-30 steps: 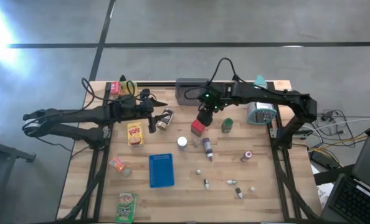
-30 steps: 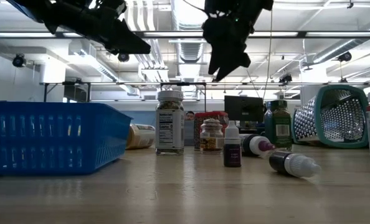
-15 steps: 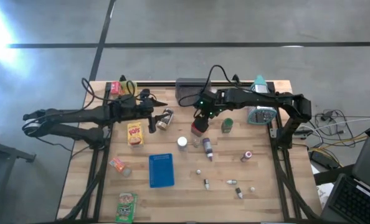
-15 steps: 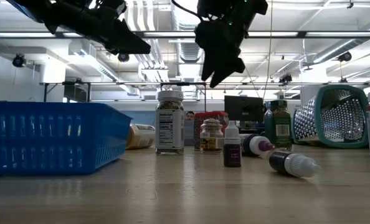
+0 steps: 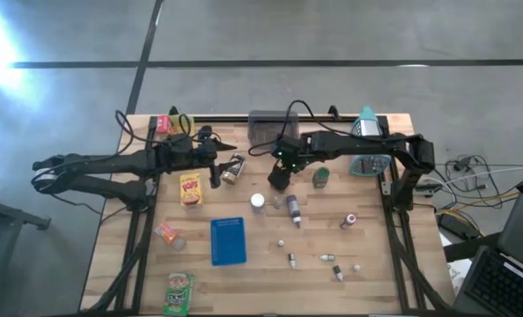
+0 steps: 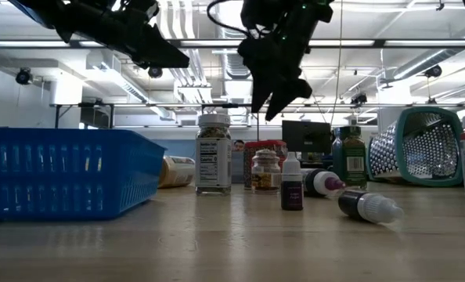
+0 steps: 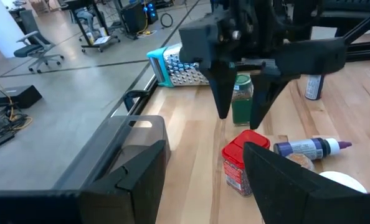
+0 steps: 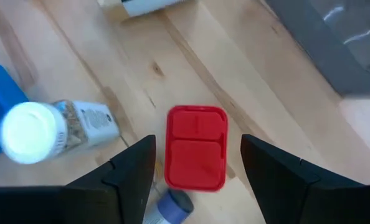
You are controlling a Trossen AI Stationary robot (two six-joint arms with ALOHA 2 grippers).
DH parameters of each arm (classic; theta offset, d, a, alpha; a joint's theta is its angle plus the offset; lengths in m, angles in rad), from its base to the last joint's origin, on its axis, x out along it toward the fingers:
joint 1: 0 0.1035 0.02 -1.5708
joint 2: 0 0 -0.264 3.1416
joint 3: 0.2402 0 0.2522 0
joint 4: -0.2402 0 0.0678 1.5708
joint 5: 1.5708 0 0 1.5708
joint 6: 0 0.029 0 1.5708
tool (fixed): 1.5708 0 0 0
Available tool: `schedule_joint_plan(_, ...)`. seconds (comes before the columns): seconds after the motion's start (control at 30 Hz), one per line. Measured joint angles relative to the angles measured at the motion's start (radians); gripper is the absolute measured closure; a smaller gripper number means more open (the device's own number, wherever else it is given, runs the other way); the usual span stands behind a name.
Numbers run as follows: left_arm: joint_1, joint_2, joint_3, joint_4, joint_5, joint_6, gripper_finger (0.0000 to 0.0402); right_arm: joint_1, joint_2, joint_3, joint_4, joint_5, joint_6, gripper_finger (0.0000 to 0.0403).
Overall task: Pick & Place Kitchen Items
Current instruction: Put the red spice can into the black bin
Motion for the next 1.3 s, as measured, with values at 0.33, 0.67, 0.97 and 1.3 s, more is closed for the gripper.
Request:
schedule_joint_plan(0.33,0.000,0.000,0.000,0.000,0.000,0.000,0.0184,0.002,0.018,-0.001,0.024,-0.001,-0.055,0.0163)
schedule_joint_plan(0.67,0.000,0.000,0.000,0.000,0.000,0.000,0.0183,0.002,0.032,-0.001,0.026,-0.032,-0.095,0.0123)
schedule_joint_plan(0.97,0.000,0.000,0.000,0.000,0.000,0.000,0.0183,-0.003,0.067,-0.001,0.012,-0.029,-0.034,0.0087)
schedule_joint_plan(1.3,0.000,0.000,0.000,-0.001,0.000,0.000,0.0183,-0.004,0.078,-0.005,0.007,-0.028,-0.036,0.0108)
